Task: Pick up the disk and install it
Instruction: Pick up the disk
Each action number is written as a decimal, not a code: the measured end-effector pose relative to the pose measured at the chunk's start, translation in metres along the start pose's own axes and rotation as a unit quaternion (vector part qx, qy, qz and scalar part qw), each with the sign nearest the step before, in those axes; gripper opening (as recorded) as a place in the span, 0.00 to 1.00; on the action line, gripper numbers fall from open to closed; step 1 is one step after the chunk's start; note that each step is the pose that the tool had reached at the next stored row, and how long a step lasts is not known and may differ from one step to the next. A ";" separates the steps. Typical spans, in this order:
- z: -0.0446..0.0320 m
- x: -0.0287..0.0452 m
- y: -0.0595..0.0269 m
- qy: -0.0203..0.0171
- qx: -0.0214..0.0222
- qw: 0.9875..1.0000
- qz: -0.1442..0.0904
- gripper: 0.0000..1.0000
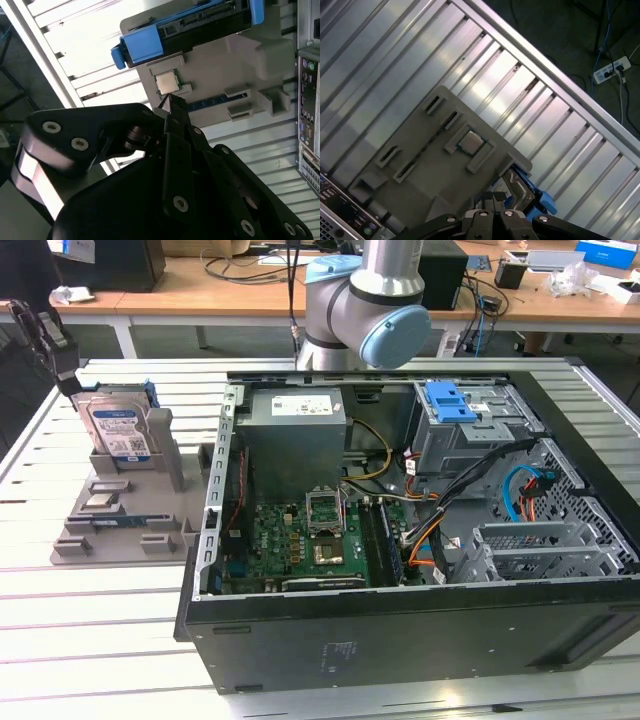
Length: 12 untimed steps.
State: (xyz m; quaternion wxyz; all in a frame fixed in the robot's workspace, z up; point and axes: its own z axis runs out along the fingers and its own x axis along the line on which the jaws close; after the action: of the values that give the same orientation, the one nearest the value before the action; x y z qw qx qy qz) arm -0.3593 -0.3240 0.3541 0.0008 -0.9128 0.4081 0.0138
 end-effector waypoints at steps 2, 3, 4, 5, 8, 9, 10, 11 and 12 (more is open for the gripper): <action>0.0000 0.0000 0.0000 0.000 0.000 1.000 -0.012 0.10; 0.0000 0.0000 0.0000 0.000 -0.001 1.000 -0.019 0.10; 0.0000 0.0000 0.0000 0.000 -0.001 1.000 -0.028 0.10; 0.0000 0.0000 0.0000 0.000 -0.001 0.999 -0.033 0.10; 0.0000 0.0000 0.0000 0.000 -0.001 0.999 -0.051 0.10; 0.0000 0.0000 0.0000 0.001 -0.001 0.998 -0.057 0.10; 0.0000 0.0000 0.0000 0.001 -0.002 0.998 -0.061 0.10; 0.0000 0.0000 0.0000 0.001 -0.002 0.998 -0.062 0.10; 0.0000 0.0000 0.0000 0.001 -0.002 0.998 -0.062 0.10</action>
State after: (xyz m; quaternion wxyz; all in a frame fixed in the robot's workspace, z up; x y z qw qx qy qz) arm -0.3593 -0.3240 0.3541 -0.0001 -0.9365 0.3503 0.0139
